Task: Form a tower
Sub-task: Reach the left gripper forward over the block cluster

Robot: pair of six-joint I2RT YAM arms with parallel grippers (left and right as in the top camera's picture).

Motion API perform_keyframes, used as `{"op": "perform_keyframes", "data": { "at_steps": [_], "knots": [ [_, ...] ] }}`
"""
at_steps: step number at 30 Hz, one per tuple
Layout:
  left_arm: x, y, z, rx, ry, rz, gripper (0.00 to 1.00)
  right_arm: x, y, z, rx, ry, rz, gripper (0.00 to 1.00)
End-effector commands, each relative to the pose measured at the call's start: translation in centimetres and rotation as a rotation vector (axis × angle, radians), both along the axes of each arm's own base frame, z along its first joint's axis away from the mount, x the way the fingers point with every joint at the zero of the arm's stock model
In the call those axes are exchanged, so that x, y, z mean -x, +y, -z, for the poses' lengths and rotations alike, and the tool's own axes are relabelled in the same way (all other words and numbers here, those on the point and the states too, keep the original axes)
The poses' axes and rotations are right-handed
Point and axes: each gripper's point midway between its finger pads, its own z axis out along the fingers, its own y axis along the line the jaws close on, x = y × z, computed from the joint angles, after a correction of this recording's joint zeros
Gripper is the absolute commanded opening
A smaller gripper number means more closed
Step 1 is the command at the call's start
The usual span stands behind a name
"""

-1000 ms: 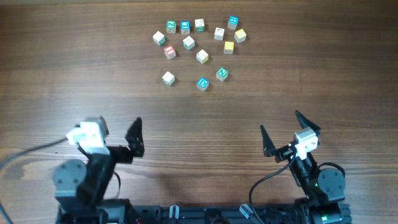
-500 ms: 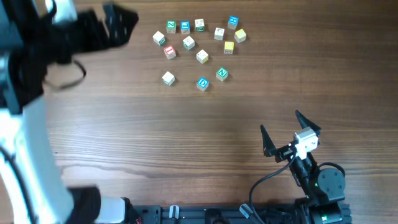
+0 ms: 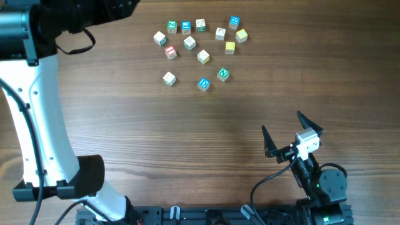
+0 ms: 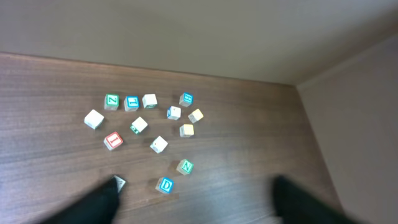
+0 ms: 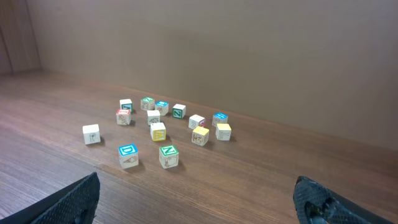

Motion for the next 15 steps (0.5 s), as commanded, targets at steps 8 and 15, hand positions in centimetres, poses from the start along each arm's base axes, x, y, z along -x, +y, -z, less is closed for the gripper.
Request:
{"op": "perform_keyframes", "data": {
  "at_steps": [8, 15],
  "knots": [
    [-4.8, 1.1, 4.7, -0.044, 0.076, -0.047, 0.04, 0.0, 0.0, -0.2, 0.006, -0.011, 0.003, 1.00],
    [-8.3, -0.8, 12.5, -0.110, 0.232, -0.035, 0.04, 0.0, 0.0, -0.2, 0.006, -0.011, 0.003, 1.00]
  ]
}}
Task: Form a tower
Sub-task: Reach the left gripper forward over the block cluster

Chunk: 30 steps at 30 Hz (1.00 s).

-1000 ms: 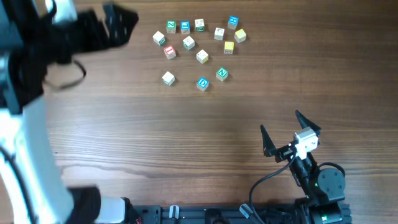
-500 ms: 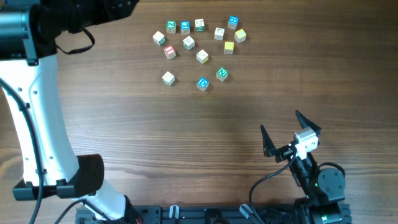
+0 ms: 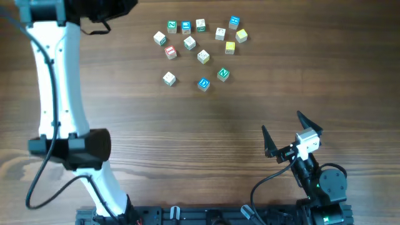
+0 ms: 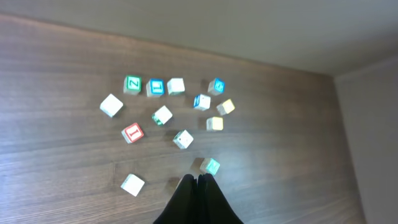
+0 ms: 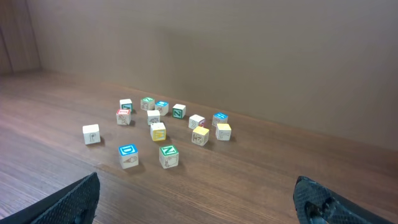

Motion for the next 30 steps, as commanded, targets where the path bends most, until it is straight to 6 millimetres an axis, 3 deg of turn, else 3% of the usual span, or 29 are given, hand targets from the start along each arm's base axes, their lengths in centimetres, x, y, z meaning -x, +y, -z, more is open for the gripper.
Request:
{"op": "perform_keyframes", "data": {
  "at_steps": [1, 7, 10, 12, 17, 18, 19, 20, 30],
  "knots": [
    [-2.1, -1.2, 4.6, -0.101, 0.069, -0.012, 0.04, 0.0, 0.0, -0.2, 0.006, -0.011, 0.003, 1.00],
    [-3.4, -5.5, 12.1, -0.181, 0.192, 0.055, 0.04, 0.0, 0.0, -0.2, 0.006, -0.012, 0.003, 1.00],
    [-1.8, -7.2, 16.8, -0.222, 0.331, 0.100, 0.04, 0.0, 0.0, -0.2, 0.006, -0.011, 0.003, 1.00],
    [-0.6, -8.0, 18.8, -0.239, 0.405, 0.126, 0.05, 0.0, 0.0, -0.2, 0.006, -0.011, 0.003, 1.00],
    [2.1, -9.5, 21.2, -0.274, 0.511, 0.175, 0.32, 0.0, 0.0, -0.2, 0.006, -0.011, 0.003, 1.00],
    [2.7, -9.5, 21.7, -0.294, 0.536, 0.179, 0.34, 0.0, 0.0, -0.2, 0.006, -0.011, 0.003, 1.00],
    [3.2, -9.5, 22.0, -0.310, 0.553, 0.182, 0.41, 0.0, 0.0, -0.2, 0.006, -0.011, 0.003, 0.99],
    [3.7, -9.6, 22.4, -0.324, 0.569, 0.188, 0.54, 0.0, 0.0, -0.2, 0.006, -0.011, 0.003, 1.00],
    [6.2, -10.8, 26.4, -0.404, 0.645, 0.236, 0.78, 0.0, 0.0, -0.2, 0.006, -0.011, 0.003, 1.00]
  ]
}}
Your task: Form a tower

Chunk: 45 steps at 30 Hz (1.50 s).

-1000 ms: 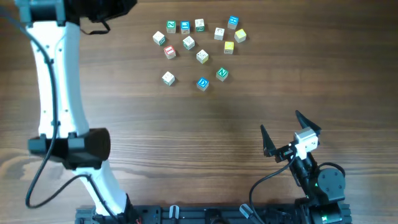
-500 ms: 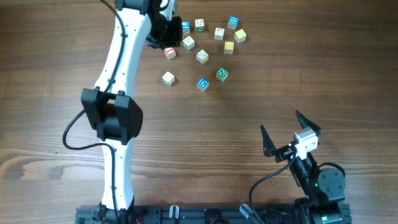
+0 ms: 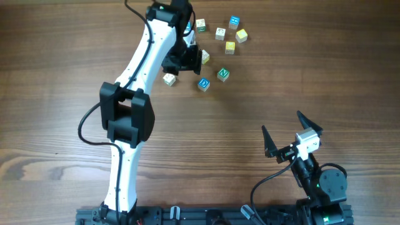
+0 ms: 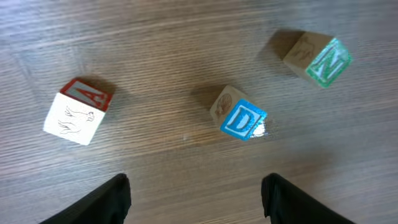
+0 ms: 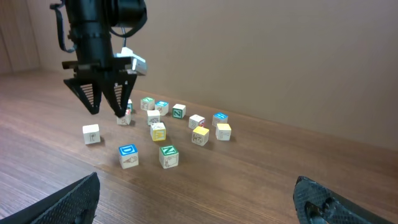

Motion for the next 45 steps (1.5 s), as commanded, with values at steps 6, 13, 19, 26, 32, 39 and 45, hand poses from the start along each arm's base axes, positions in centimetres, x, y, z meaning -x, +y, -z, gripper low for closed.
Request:
{"op": "perform_keyframes", "data": {
  "at_steps": [6, 13, 19, 26, 32, 39, 45],
  "knots": [
    [2.1, -2.7, 4.2, -0.035, 0.032, 0.085, 0.81, 0.0, 0.0, -0.2, 0.007, -0.012, 0.003, 1.00],
    [2.1, -4.3, 7.3, -0.019, -0.011, 0.117, 0.74, 0.0, 0.0, -0.2, 0.007, -0.011, 0.003, 1.00],
    [1.3, -3.9, 8.2, -0.048, -0.056, 0.115, 0.54, 0.0, 0.0, -0.2, 0.007, -0.011, 0.003, 1.00],
    [0.4, -4.4, 8.2, -0.032, -0.094, 0.114, 0.39, 0.0, 0.0, -0.2, 0.007, -0.011, 0.003, 1.00],
    [2.1, -3.6, 8.3, -0.062, -0.022, 0.112, 0.29, 0.0, 0.0, -0.2, 0.007, -0.012, 0.003, 1.00],
    [5.7, -2.2, 8.0, -0.141, 0.143, -0.036, 0.30, 0.0, 0.0, -0.2, 0.006, -0.011, 0.003, 1.00],
    [6.8, -4.0, 8.1, -0.195, 0.124, -0.060, 0.38, 0.0, 0.0, -0.2, 0.006, -0.011, 0.003, 1.00]
  ]
}}
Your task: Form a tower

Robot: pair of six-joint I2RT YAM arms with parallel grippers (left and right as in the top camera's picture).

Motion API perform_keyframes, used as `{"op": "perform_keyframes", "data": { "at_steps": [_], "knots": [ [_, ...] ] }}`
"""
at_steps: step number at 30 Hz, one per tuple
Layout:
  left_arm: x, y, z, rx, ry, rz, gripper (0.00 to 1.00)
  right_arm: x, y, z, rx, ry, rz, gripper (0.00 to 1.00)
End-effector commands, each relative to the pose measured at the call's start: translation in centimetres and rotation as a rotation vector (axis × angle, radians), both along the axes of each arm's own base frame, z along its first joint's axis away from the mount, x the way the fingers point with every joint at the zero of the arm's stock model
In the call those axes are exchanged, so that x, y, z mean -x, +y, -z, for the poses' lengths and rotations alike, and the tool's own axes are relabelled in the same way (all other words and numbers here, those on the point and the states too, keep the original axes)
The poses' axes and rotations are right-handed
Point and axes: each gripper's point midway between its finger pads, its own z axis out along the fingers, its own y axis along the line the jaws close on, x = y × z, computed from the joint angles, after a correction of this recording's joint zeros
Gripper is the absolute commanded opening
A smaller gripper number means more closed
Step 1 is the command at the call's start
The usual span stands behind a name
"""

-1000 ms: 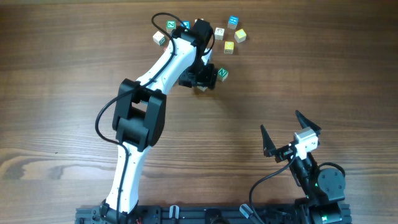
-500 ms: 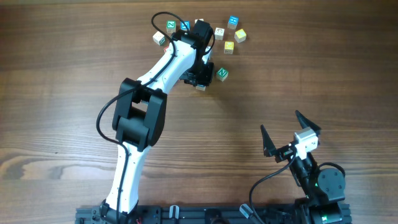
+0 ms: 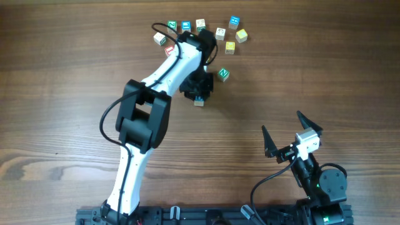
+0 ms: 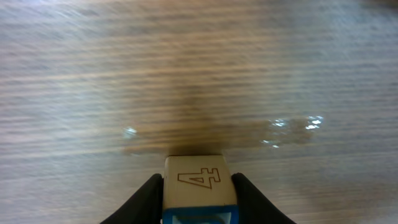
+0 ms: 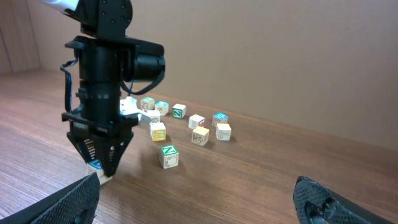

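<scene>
My left gripper (image 3: 199, 94) is shut on a blue-topped letter block (image 4: 199, 179) whose side shows a carved 4. It holds the block (image 5: 94, 168) low, at or just above the wood, in front of the cluster. A green N block (image 3: 223, 74) stands just beyond it to the right. Several more letter blocks (image 3: 200, 25) lie scattered at the far edge. My right gripper (image 3: 292, 140) stands open near the front right with nothing between its fingers.
The wooden table (image 3: 312, 75) carries only the blocks. The left arm (image 3: 169, 69) stretches across the cluster's left side and hides some of the blocks. A plain wall (image 5: 261, 56) rises behind the table's far edge.
My left gripper was open above the blue D block and a white block. It is now shut on the blue block, which sits a little nearer the front. The right arm is unchanged.
My left gripper hung open high above the table's far left. Then it was shut, still high over the cluster. Later it stood open low over the blue D block, and now it is shut on that block. The right gripper stayed open throughout.
</scene>
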Motion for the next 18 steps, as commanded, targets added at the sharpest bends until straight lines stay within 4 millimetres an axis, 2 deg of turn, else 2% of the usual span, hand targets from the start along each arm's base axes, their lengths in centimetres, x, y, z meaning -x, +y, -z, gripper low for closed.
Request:
{"op": "perform_keyframes", "data": {
  "at_steps": [1, 3, 7, 11, 18],
  "knots": [
    [1.1, -0.6, 0.8, -0.084, -0.010, -0.003, 0.49, 0.0, 0.0, -0.2, 0.007, -0.011, 0.004, 1.00],
    [1.4, -0.8, 0.8, -0.098, -0.015, 0.011, 0.54, 0.0, 0.0, -0.2, 0.006, -0.011, 0.004, 1.00],
    [1.5, -0.9, 0.8, -0.102, -0.013, 0.017, 0.36, 0.0, 0.0, -0.2, 0.007, -0.011, 0.004, 1.00],
    [1.3, 0.2, 0.7, -0.159, -0.029, 0.025, 0.36, 0.0, 0.0, -0.2, 0.006, -0.011, 0.004, 1.00],
    [1.2, 0.2, 0.7, -0.159, -0.030, 0.024, 0.37, 0.0, 0.0, -0.2, 0.006, -0.012, 0.004, 1.00]
  ]
}}
